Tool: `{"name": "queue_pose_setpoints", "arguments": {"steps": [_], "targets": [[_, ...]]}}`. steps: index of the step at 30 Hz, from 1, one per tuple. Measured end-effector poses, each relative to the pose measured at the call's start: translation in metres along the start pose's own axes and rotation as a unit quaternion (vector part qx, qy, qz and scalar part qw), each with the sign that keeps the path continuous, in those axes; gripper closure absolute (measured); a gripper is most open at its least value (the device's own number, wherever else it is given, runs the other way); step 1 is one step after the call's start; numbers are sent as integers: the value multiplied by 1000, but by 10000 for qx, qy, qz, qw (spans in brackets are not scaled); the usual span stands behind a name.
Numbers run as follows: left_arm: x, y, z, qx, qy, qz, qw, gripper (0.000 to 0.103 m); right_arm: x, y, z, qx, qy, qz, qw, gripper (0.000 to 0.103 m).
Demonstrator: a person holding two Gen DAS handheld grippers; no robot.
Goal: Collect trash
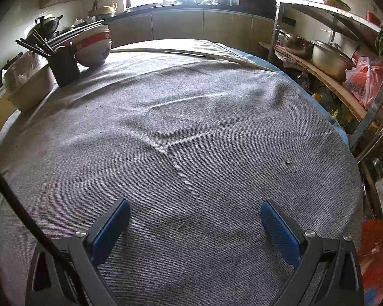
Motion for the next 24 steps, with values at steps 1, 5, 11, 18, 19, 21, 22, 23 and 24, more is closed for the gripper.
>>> {"name": "queue_pose_setpoints", "arguments": {"steps": [1,5,11,18,19,21,22,23,24], "targets": [[0,0,0,-1,2,-2,10000,0,3,-2,1,-2,-2,2,10000,0],[0,0,-1,-11,5,7,10000,0,-4,1,-2,-2,-3,3,10000,0],[-2,-1,0,-14,13,20,10000,0,-5,1,-1,-12,-11,11,10000,0],[-4,-5,0,-73,77,120,9999,0,-11,-1,-2,-27,-34,30,10000,0],[-5,-5,0,-98,97,147,9998,0,-11,-2,-1,-28,-36,30,10000,0],[-6,-7,-1,-143,131,190,9996,0,-8,1,0,-25,-31,26,10000,0],[-6,-7,-1,-160,144,205,9996,0,-7,2,0,-25,-30,25,10000,0],[-6,-7,-1,-170,152,216,9995,0,-7,2,-1,-25,-29,24,10000,0],[-6,-7,-1,-172,155,215,9995,0,-6,1,-1,-24,-28,25,10000,0]]}}
Point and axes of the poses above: each gripper's, at about its wrist camera, not at the fingertips, and x roughly the way its jaws point, y to its right, z to its underside, the point moved 2 cm from there along x, roughly the way its jaws point, and after that the axes turned 15 degrees about z, right-handed, at the moved point
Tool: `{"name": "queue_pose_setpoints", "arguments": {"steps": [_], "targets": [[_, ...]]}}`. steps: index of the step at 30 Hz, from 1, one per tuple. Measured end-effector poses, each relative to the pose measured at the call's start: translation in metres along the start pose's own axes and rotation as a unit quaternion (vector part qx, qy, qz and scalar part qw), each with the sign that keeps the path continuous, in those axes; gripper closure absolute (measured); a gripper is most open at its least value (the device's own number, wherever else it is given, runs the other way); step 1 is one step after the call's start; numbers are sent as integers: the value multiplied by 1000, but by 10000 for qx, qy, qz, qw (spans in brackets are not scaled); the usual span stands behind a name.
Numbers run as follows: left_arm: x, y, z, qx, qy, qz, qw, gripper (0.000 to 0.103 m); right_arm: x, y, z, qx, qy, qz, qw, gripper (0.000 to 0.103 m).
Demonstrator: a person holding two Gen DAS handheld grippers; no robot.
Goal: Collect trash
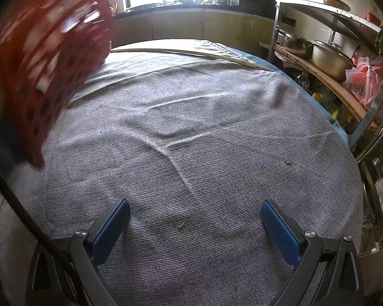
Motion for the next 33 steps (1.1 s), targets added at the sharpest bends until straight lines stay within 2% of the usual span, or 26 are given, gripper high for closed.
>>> {"name": "queue_pose_setpoints", "arguments": {"steps": [33], "targets": [[-1,-3,0,-31,34,62,10000,0,-1,0,-1,0,3,-2,10000,0]]}}
Point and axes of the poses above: each gripper's, at about its wrist camera, not at the fingertips, and x roughly the way its jaws point, y to its right, z to its underside, the point moved 2 cm from there along x, roughly the way its jaws point, and after that the axes turned 15 degrees about z, right-handed, at the moved point
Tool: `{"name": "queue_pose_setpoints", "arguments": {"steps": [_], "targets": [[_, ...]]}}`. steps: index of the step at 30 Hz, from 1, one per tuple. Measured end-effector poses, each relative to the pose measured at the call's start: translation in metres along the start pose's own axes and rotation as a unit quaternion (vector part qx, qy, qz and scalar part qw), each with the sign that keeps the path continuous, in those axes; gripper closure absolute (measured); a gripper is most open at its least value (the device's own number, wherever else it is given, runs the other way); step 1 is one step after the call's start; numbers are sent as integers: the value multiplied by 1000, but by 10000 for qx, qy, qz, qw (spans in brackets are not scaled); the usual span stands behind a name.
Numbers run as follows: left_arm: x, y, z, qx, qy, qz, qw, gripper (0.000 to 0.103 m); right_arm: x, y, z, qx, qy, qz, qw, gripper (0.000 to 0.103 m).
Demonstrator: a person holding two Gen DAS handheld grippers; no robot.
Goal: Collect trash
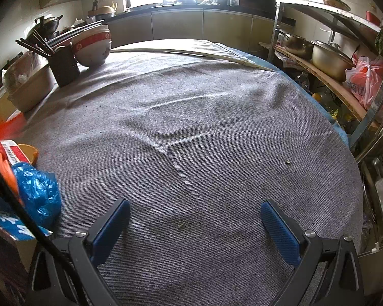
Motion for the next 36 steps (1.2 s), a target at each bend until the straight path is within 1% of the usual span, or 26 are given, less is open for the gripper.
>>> {"name": "queue_pose_setpoints", "arguments": {"steps": [4,8,16,17,19,20,21,22,23,24,27,28,31,33,35,36], "targets": [[1,1,0,31,-28,-55,10000,0,0,-1,0,1,2,-1,10000,0],[8,9,0,218,-177,-347,9990,0,1,-2,1,0,5,2,10000,0],[7,8,0,220,-196,-323,9990,0,0,-1,0,2,9,0,10000,0],[7,7,-1,294,-261,-291,9988,0,1,-1,0,2,9,0,10000,0],[7,5,-6,399,-529,-290,9974,0,0,-1,0,3,10,1,10000,0],[4,4,-10,524,-590,-427,9960,0,1,-1,0,4,10,0,10000,0],[-1,4,-12,630,-510,-545,9952,0,0,1,0,4,11,0,10000,0],[-13,4,-16,790,-292,-757,9936,0,0,0,0,4,11,0,10000,0],[-23,5,-18,892,-132,-876,9921,0,0,-1,0,4,12,0,10000,0],[-39,8,-21,1025,47,-873,9909,0,0,1,0,4,12,-1,10000,0],[-73,15,-16,1236,167,-577,9905,0,0,1,0,5,15,-1,10000,0],[-88,18,-10,1331,179,-416,9901,0,0,0,0,5,15,0,10000,0],[-118,26,13,1639,148,-137,9863,0,0,-1,0,5,16,1,10000,0],[-132,31,30,1782,65,41,9840,0,0,-1,0,6,17,1,10000,0],[-142,36,50,1830,-99,358,9824,0,1,-4,0,95,-11,79,9999,0],[-143,36,57,1842,-209,472,9815,0,-9,7,-3,102,-23,115,9999,0]]}}
Point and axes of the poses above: each gripper's, at about its wrist camera, not at the fingertips, and x roughly the way its jaws point, y to its right, z to its underside, the point moved 2 cm from there along x, roughly the way its jaws point, and after that the axes turned 15 degrees about z, right-handed, at the moved point
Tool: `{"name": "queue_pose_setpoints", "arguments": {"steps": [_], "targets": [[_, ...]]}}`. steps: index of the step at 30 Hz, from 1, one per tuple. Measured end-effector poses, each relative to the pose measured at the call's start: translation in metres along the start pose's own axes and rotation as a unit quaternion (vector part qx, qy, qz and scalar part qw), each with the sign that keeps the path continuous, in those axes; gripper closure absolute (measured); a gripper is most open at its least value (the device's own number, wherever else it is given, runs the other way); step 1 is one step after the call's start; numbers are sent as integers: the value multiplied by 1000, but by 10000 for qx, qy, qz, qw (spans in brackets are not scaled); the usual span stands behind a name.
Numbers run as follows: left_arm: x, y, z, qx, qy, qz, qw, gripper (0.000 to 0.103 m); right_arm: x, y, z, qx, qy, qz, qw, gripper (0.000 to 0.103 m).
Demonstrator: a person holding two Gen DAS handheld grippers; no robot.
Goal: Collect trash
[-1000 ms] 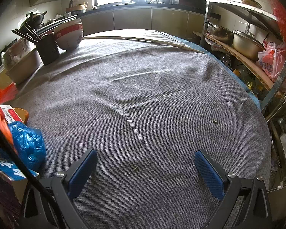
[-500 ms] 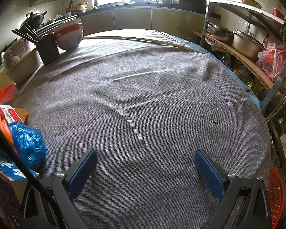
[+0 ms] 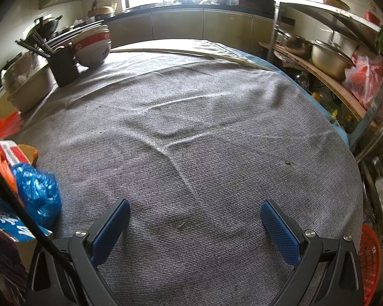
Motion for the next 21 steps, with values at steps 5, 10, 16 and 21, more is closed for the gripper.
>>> {"name": "queue_pose_setpoints", "arguments": {"steps": [5,10,16,21], "targets": [[0,12,23,-245,-430,471,9977,0,-17,29,-4,-463,-280,-212,9983,0],[13,14,36,-832,-687,841,9906,0,-65,81,5,-412,593,102,9973,0],[42,36,43,-974,-1040,1130,9833,18,-121,101,24,-426,680,-1320,9880,0],[58,42,42,-1179,-1160,1414,9761,36,-137,77,37,-850,744,-1838,9765,0]]}}
Point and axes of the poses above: each gripper's, at about its wrist camera, not at the fingertips, and x roughly the way its jaws point, y to its right, z to its underside, the point moved 2 cm from there along x, roughly the way its jaws point, and after that the axes turned 15 degrees about z, right-handed, at the moved point
